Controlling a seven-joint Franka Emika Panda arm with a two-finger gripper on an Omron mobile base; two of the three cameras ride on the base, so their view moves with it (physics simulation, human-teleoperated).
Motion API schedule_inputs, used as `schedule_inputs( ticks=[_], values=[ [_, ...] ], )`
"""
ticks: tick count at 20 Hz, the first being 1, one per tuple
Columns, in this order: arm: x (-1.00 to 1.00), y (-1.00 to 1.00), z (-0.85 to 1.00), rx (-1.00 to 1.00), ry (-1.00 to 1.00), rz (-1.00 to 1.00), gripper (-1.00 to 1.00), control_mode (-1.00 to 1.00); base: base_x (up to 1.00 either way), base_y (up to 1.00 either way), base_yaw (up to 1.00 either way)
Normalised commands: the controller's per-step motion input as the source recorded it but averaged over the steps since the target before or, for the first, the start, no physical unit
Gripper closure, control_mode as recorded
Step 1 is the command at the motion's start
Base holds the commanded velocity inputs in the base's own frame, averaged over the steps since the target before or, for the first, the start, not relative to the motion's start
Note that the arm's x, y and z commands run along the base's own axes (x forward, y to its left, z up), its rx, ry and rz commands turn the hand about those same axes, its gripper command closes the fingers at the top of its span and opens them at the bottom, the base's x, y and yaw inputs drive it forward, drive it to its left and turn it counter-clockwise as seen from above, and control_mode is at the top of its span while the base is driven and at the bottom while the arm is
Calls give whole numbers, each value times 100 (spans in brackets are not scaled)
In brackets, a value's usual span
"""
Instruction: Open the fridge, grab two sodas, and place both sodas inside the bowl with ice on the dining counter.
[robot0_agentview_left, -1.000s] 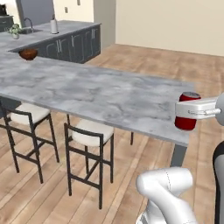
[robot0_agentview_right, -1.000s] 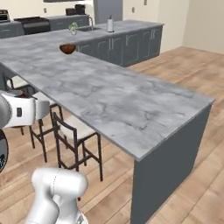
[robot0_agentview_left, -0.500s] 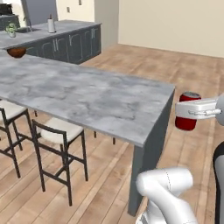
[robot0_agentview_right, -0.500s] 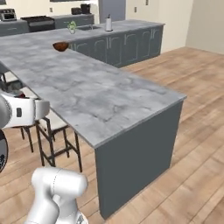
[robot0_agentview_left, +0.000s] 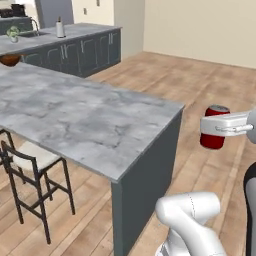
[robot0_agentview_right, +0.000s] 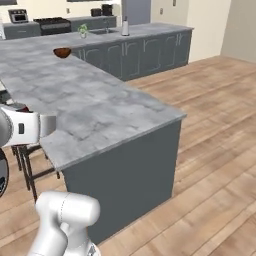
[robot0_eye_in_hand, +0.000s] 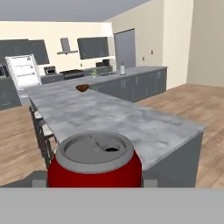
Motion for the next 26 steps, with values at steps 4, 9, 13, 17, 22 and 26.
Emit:
schedule_inputs(
  ticks=[4,9,13,17,22,26],
  values=[
    [0,0,0,0,0,0,100,100,38,-91,24],
    [0,0,0,0,0,0,100,100,40,-89,25],
    [0,0,0,0,0,0,100,100,43,-85,26],
    [0,0,0,0,0,0,100,100,44,-84,26],
    [0,0,0,0,0,0,100,100,47,-83,26],
    [0,0,0,0,0,0,100,100,47,-83,26]
  ],
)
